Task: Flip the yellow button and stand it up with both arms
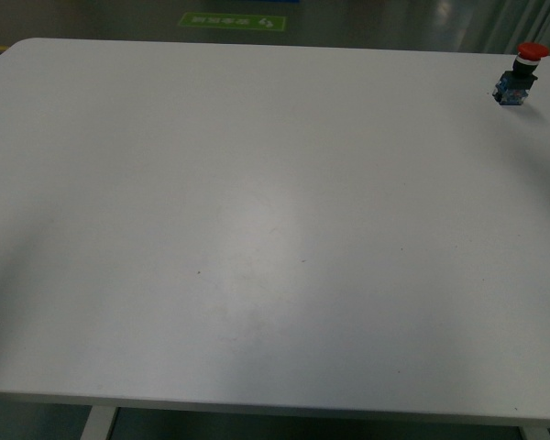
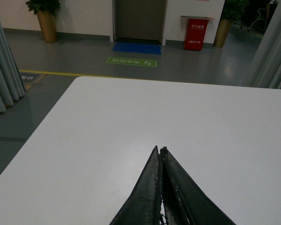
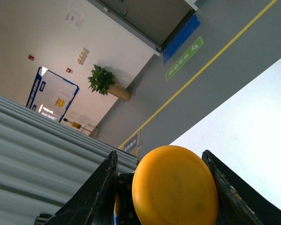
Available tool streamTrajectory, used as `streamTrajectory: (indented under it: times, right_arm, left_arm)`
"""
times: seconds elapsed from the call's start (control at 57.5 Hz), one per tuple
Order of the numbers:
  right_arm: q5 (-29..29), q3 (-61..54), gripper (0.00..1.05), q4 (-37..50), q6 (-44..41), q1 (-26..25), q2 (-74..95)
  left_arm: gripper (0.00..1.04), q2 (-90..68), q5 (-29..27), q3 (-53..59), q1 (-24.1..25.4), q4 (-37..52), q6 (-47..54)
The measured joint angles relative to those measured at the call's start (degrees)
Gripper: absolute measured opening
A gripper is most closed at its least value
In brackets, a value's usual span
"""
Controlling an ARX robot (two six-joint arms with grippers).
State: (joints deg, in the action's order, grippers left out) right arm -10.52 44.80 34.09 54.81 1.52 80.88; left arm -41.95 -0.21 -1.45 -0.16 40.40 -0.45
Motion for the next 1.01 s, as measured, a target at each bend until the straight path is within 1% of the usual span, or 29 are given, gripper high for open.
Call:
streamTrajectory:
  times: [0.417, 1.009]
  right_arm:
    - [-0.9, -1.9, 0.45, -1.1, -0.9, -0.7, -3.2]
    - [-1.6, -2.6, 0.44, -1.3, -3.0, -1.8, -3.4]
  left_arm:
    - [0.04, 15.2, 0.1, 0.1, 0.0, -13.8, 0.0]
    - [0.04, 28.7, 0.1, 0.1, 0.0, -26.9, 0.0]
